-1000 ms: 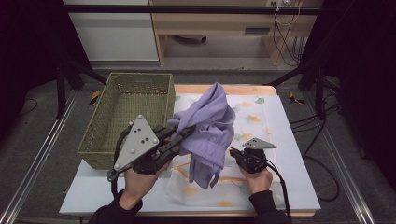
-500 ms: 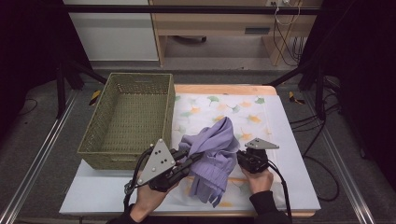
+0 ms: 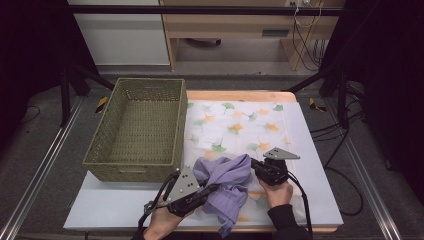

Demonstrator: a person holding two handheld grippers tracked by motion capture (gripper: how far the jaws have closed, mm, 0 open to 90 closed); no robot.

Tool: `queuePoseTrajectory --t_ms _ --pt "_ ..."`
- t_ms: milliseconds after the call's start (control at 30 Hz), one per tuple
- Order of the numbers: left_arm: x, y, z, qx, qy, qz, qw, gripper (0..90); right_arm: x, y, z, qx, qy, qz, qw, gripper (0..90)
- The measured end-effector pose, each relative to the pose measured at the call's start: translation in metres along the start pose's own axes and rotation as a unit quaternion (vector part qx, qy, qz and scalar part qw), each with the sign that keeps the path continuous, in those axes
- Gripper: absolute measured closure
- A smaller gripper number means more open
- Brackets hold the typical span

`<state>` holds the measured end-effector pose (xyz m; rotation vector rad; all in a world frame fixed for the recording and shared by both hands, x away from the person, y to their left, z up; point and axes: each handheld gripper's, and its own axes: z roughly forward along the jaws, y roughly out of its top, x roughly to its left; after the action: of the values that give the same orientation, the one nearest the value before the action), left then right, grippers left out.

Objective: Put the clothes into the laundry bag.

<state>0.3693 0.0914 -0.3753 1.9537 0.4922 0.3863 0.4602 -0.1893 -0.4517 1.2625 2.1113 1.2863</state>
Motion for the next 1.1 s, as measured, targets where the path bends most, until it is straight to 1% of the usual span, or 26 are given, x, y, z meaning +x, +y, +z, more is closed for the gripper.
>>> queuePoseTrajectory --t_ms 133,167,200,267,333,400,533,600,667,733,767,833,867,933,1000,1033,1067,1100 --pt "-0.003 -0.009 0.013 0.030 -0.011 0.001 0.9995 82.6 0.000 0.000 0.000 -0.002 0.002 -0.001 1.0000 88.0" --pt "-0.003 -0.011 0.016 0.039 -0.011 0.004 0.9992 82.5 0.000 0.000 -0.001 -0.003 0.002 -0.003 1.0000 88.1" --pt "-0.004 -0.013 0.019 0.047 -0.014 0.003 0.9988 82.5 0.001 0.001 -0.001 -0.004 0.003 -0.001 1.0000 88.1" --pt "-0.005 -0.017 0.025 0.059 -0.017 0.001 0.9981 82.5 0.001 0.001 -0.001 -0.004 0.002 -0.004 1.0000 88.1" --pt "-0.007 -0.022 0.033 0.077 -0.020 -0.001 0.9968 82.4 0.001 0.001 -0.002 -0.006 0.000 -0.004 1.0000 88.1" --pt "-0.007 -0.026 0.039 0.094 -0.018 0.002 0.9954 82.4 0.001 0.002 -0.003 -0.008 0.000 -0.002 1.0000 88.1" --pt "-0.006 -0.033 0.053 0.123 -0.020 -0.008 0.9922 82.2 0.001 0.002 -0.005 -0.012 -0.004 -0.007 0.9999 88.0" --pt "-0.006 -0.034 0.060 0.134 -0.018 -0.009 0.9908 81.9 0.001 0.003 -0.006 -0.015 -0.004 -0.007 0.9999 88.0" --pt "-0.008 -0.035 0.066 0.136 -0.012 -0.010 0.9905 81.3 0.001 0.003 -0.006 -0.014 -0.003 -0.007 0.9999 88.0" --pt "-0.009 -0.035 0.072 0.143 -0.011 -0.010 0.9897 80.8 0.001 0.003 -0.007 -0.013 -0.001 -0.006 0.9999 88.0" --pt "-0.009 -0.035 0.075 0.149 -0.013 -0.010 0.9887 80.6 0.001 0.003 -0.007 -0.014 -0.001 -0.005 0.9999 88.0" --pt "-0.010 -0.036 0.081 0.156 -0.008 -0.010 0.9876 80.5 0.001 0.004 -0.007 -0.014 0.000 -0.004 0.9999 88.0" --pt "-0.010 -0.036 0.084 0.162 -0.007 -0.009 0.9867 80.4 0.001 0.004 -0.008 -0.014 0.000 -0.006 0.9999 88.0" --pt "-0.007 -0.037 0.091 0.172 -0.003 -0.016 0.9849 80.2 0.002 0.004 -0.009 -0.018 0.000 -0.005 0.9998 88.0" --pt "-0.007 -0.039 0.098 0.176 0.005 -0.020 0.9841 79.3 0.002 0.005 -0.010 -0.021 0.003 -0.007 0.9997 88.0" --pt "-0.007 -0.039 0.101 0.179 0.009 -0.016 0.9836 78.1 0.003 0.005 -0.011 -0.022 0.003 -0.006 0.9997 88.0" --pt "-0.007 -0.041 0.104 0.178 0.013 -0.014 0.9838 76.2 0.003 0.005 -0.011 -0.021 0.005 -0.005 0.9997 88.0" --pt "-0.008 -0.041 0.107 0.177 0.018 -0.010 0.9840 68.2 0.003 0.005 -0.011 -0.020 0.006 -0.008 0.9997 88.0"
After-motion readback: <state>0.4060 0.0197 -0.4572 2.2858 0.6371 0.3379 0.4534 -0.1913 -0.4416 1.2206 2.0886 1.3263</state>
